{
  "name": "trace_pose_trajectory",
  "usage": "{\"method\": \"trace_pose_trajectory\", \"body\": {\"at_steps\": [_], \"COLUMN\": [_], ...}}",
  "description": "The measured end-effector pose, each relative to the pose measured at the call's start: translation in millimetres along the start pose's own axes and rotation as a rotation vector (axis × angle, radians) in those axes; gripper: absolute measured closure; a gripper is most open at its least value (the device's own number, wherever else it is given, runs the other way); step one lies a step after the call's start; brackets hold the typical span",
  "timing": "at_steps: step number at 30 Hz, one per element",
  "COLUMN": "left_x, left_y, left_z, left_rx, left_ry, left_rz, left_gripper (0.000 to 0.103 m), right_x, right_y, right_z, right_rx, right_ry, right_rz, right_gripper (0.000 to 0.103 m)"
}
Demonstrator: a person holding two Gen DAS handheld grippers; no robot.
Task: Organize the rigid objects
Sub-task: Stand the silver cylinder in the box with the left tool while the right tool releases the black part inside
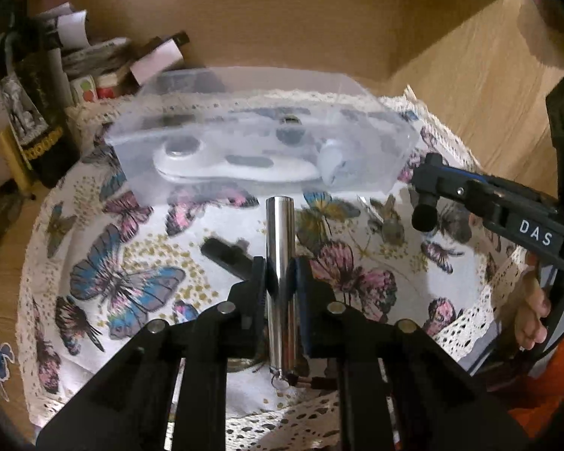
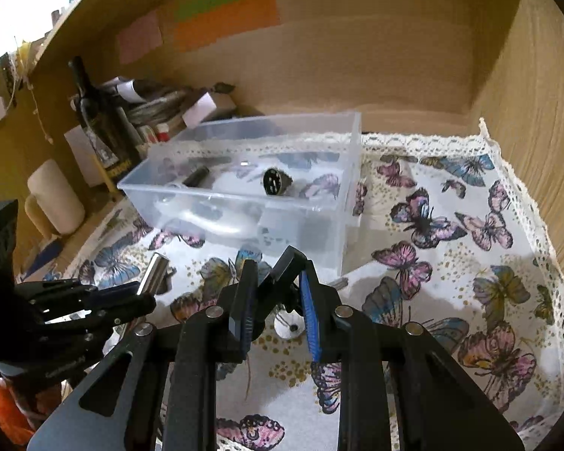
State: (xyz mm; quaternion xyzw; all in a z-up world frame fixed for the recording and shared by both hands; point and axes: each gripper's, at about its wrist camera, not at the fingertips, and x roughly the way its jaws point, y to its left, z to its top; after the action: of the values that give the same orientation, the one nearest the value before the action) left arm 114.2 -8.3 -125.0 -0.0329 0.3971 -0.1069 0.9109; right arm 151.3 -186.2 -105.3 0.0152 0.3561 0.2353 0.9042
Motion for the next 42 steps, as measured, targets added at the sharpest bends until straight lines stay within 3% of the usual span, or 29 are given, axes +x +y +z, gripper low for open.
{"method": "trace_pose_trajectory", "body": {"at_steps": [21, 34, 42], "left_x": [-62, -89, -87], "left_y": [22, 9, 3], "left_z": [59, 100, 131], "left_rx": [-0.042, 0.028, 0.051], "left_ry": [-0.247, -0.405, -0.449], "left_rz": [0.046, 0.075, 0.061], "left_gripper": [0.088, 0.088, 0.088], "right_x": [-21, -23, -18], "right_y": [12, 13, 17], "right_z": [38, 60, 75], "right_rx": [-0.013, -0.027, -0.04], "right_ry": [-0.178, -0.245, -0.262], "right_rz": [0.03, 0.038, 0.048], "right_gripper": [0.082, 0.082, 0.082]}}
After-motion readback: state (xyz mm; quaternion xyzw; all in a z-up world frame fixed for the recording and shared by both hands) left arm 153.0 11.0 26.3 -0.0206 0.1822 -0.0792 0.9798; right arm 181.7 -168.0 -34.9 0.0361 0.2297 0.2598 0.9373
